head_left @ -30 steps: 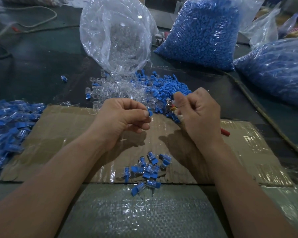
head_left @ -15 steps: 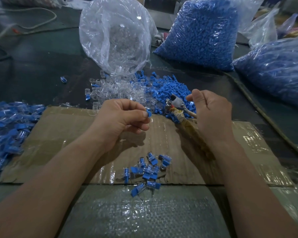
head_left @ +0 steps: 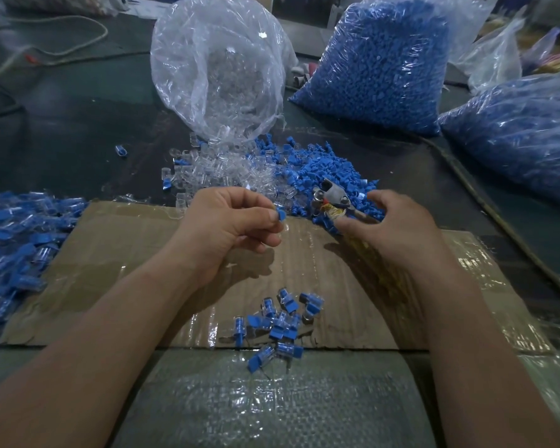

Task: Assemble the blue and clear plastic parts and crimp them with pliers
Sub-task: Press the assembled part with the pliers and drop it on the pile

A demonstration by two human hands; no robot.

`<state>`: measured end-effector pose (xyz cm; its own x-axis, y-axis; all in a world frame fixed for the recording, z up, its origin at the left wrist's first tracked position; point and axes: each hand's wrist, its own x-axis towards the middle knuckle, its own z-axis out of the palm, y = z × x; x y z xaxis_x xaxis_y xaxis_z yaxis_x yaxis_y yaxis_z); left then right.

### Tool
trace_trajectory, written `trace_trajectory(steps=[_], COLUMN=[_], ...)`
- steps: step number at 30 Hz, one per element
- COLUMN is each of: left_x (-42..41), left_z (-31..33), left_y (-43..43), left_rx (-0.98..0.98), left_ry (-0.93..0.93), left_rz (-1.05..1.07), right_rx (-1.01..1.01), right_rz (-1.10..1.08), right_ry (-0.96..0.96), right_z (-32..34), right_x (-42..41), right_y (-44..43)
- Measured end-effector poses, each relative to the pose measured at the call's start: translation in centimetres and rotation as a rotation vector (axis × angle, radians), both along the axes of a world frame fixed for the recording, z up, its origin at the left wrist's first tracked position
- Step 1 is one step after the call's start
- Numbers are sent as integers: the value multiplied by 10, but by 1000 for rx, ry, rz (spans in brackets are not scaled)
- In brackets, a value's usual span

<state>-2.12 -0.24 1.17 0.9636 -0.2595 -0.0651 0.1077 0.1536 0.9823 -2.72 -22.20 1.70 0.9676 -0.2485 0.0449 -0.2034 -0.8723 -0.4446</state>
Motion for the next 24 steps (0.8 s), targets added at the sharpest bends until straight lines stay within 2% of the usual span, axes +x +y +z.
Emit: trace_trajectory(steps=[3, 7, 17, 24], left_x=[0, 2, 1, 2], left_z=[-1, -1, -2, -1], left_y=[1, 0, 0, 0], left_rx=[1, -2, -16, -26], left_ry=[-2, 6, 17, 13], left_rz=[1, 4, 18, 73], right_rx=[-102, -151, -115, -100], right_rz=[62, 55, 25, 155], right_ry=[179, 234, 82, -106], right_z=[-1, 0, 5, 9], right_x=[0, 1, 1, -5], right_y=[0, 0, 4, 15])
